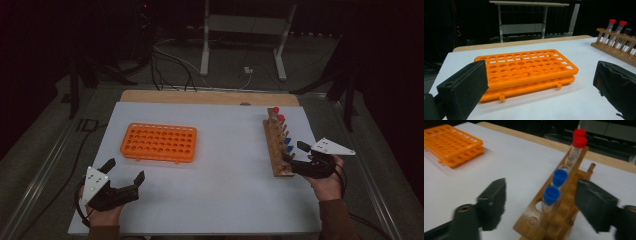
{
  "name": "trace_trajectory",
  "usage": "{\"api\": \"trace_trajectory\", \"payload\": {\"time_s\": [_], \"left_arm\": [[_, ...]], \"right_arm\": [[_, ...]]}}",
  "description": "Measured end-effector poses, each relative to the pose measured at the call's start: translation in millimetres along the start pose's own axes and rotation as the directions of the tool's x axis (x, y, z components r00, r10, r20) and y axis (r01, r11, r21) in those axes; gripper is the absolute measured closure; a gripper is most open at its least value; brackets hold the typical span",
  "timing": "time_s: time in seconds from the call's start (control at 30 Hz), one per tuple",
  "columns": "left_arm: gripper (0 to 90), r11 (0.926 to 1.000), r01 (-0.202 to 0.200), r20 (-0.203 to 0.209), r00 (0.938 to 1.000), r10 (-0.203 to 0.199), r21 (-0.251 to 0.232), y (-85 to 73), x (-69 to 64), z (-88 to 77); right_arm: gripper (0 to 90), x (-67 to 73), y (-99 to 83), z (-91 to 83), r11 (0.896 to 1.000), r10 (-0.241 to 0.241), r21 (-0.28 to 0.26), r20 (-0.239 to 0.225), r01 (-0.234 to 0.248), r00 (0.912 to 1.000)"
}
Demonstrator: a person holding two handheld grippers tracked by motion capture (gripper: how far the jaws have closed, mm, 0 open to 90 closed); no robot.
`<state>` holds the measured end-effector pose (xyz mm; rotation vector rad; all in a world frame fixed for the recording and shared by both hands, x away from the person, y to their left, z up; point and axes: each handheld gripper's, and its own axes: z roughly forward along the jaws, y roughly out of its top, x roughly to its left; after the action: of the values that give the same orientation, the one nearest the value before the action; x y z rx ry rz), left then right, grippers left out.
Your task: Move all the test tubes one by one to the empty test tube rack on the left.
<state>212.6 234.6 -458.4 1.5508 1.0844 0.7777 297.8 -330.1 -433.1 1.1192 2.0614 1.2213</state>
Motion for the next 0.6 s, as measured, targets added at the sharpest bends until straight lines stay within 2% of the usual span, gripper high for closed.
{"api": "trace_trajectory", "payload": {"time_s": [0.1,0.23,0.27,0.33,0.47,0.6], "left_arm": [[0.1,1.0,0.003,0.004,1.0,-0.003,0.002,-0.6,-0.1,0.7],[0.1,1.0,0.005,0.005,1.0,-0.005,0.002,-0.7,-0.2,1.0],[0.1,1.0,0.005,0.006,1.0,-0.005,0.003,-0.8,-0.2,1.0],[0.1,1.0,0.005,0.006,1.0,-0.005,0.003,-0.9,-0.4,1.1],[0.1,1.0,0.004,0.006,1.0,-0.004,0.004,-1.0,-0.6,1.3],[0.1,1.0,0.004,0.006,1.0,-0.004,0.005,-1.2,-0.6,1.3]], "right_arm": [[37.3,-3.9,-2.7,3.8,1.0,0.017,0.018,0.012,-0.017,0.9998],[54.5,-7.1,-7.0,9.9,0.998,0.029,0.054,-0.008,-0.029,0.9995],[54.5,-7.1,-7.0,9.9,0.998,0.029,0.054,-0.008,-0.029,0.9995],[64.2,-7.9,-9.1,13.7,0.997,0.032,0.064,-0.01,-0.032,0.9994],[71.1,-8.0,-8.6,17.4,0.997,0.027,0.067,0.006,-0.027,0.9996],[72.8,-8.6,-8.9,20.7,0.997,0.028,0.076,0.01,-0.029,0.9995]]}}
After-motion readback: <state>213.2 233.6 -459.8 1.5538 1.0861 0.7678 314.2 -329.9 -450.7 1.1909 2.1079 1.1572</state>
